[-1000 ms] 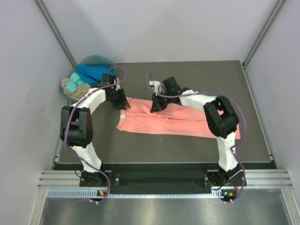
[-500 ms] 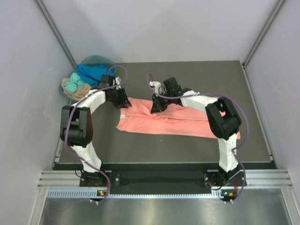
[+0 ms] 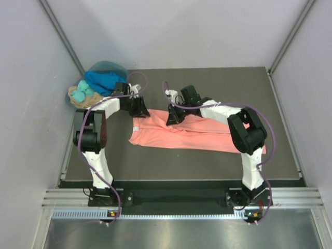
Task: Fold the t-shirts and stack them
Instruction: Fold the tshirt
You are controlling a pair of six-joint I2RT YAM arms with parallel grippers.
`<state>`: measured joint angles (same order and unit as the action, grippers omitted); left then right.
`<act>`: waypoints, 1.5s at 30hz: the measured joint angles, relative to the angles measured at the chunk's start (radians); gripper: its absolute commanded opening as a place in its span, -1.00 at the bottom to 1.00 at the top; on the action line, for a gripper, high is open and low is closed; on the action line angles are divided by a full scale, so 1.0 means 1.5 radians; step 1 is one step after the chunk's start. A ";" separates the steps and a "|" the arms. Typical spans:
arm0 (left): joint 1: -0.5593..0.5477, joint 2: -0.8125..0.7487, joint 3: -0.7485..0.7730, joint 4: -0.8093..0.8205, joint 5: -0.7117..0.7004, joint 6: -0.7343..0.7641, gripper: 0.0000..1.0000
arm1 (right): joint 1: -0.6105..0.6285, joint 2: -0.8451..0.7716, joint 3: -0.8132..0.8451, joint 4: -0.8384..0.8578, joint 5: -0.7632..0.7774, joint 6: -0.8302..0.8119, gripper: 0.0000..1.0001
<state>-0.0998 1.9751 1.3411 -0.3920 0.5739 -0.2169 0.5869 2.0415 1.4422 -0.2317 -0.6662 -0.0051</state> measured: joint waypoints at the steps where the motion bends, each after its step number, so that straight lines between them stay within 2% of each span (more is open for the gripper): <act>1: 0.000 0.000 0.000 0.004 0.007 0.006 -0.17 | 0.000 0.000 0.000 -0.001 -0.001 0.000 -0.99; 7: 0.000 0.022 0.034 0.016 0.017 0.041 -0.17 | 0.000 0.000 0.002 -0.005 -0.006 -0.004 -0.99; 16: 0.000 0.024 0.034 0.015 -0.007 0.099 -0.17 | -0.001 0.002 0.014 -0.016 -0.012 -0.014 -1.00; 25: 0.000 0.030 0.035 0.017 0.043 0.112 -0.24 | -0.001 0.010 0.014 -0.018 -0.021 -0.015 -1.00; 28: 0.000 0.031 0.035 0.018 0.049 0.111 -0.46 | -0.003 0.010 0.014 -0.019 -0.022 -0.018 -1.00; 29: 0.000 0.031 0.035 0.018 0.051 0.110 -0.69 | -0.004 0.010 0.014 -0.019 -0.023 -0.018 -1.00; 32: 0.000 0.030 0.035 0.018 0.053 0.105 -0.99 | -0.005 0.010 0.014 -0.019 -0.024 -0.019 -1.00; 39: 0.000 0.001 0.025 0.013 0.045 0.085 -1.00 | -0.005 0.010 0.013 -0.013 -0.026 -0.008 -1.00; 45: -0.004 -0.051 -0.007 -0.004 0.001 0.064 -1.00 | -0.005 0.008 0.004 -0.001 -0.026 0.018 -1.00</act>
<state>-0.1055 1.8984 1.3304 -0.3973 0.5747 -0.1215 0.5797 2.0541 1.4475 -0.2337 -0.7048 0.0212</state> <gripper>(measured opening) 0.012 0.019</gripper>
